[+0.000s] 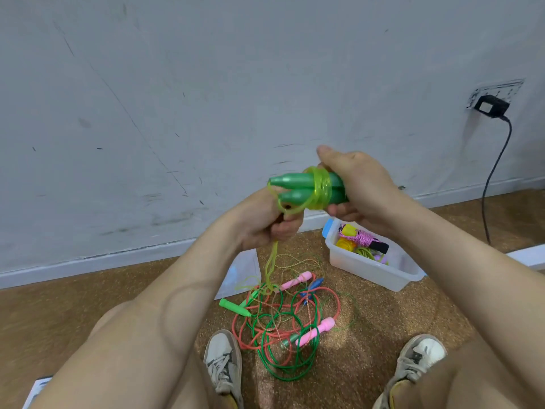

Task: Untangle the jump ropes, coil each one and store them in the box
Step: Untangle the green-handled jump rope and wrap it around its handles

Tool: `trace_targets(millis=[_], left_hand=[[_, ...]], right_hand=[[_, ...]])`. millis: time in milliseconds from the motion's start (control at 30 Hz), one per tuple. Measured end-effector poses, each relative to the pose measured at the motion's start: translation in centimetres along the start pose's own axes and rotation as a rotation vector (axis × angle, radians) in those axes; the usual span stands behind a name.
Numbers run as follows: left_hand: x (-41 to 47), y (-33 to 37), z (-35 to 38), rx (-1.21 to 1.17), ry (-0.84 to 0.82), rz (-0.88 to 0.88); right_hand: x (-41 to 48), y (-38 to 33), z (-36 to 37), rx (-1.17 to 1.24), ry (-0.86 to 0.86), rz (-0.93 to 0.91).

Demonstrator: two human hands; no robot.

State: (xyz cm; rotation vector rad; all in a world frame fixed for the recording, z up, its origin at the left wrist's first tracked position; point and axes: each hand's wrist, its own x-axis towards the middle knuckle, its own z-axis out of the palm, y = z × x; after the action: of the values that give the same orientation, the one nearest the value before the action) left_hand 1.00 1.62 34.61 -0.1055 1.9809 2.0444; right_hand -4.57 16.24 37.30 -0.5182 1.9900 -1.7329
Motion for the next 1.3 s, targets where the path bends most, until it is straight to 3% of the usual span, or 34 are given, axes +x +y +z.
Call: trace_targets(millis=[133,267,400,533,633,733,833,900,1033,1300], left_hand=[[1.0,-0.8,1.8,-0.118,0.071,0.028],[1.4,-1.3,2.9,0.053,0.232,0.075],[1.1,-1.8,3.7,0.35,0.341,0.121],[0.6,-1.8,2.9,0.952,0.481,0.273],[0.0,-1.2,3.1,1.38,0.449,0.363],[-0.6,0.0,2.8,1.572,0.426,0.46],[-1.4,1.2,0.6,1.439,0.482,0.672],[-1.7,1.3,-0.7,1.308,0.518,0.716],[-1.2,0.8,-1.8,1.044,0.441,0.631],[-1.0,0.8,-1.1,0.622,0.2,0.395]], right_hand=[[0.9,0.6,0.2,0.231,0.191,0.027],[2.3,1.4,0.0,0.18,0.4,-0.01],[3.4,2.4,-0.5,-0.093,0.54,-0.13],[3.8,2.9,-0.7,-0.457,0.596,-0.27],[3.3,2.9,-0.4,-0.773,0.541,-0.304],[3.0,3.0,0.4,-1.033,0.434,-0.336],[2.8,2.6,0.4,-1.093,0.305,-0.374],[2.7,2.3,0.2,-1.067,0.204,-0.403],[2.3,1.5,0.0,-0.973,0.07,-0.485],[1.2,0.8,-0.3,-0.619,-0.193,-0.401]])
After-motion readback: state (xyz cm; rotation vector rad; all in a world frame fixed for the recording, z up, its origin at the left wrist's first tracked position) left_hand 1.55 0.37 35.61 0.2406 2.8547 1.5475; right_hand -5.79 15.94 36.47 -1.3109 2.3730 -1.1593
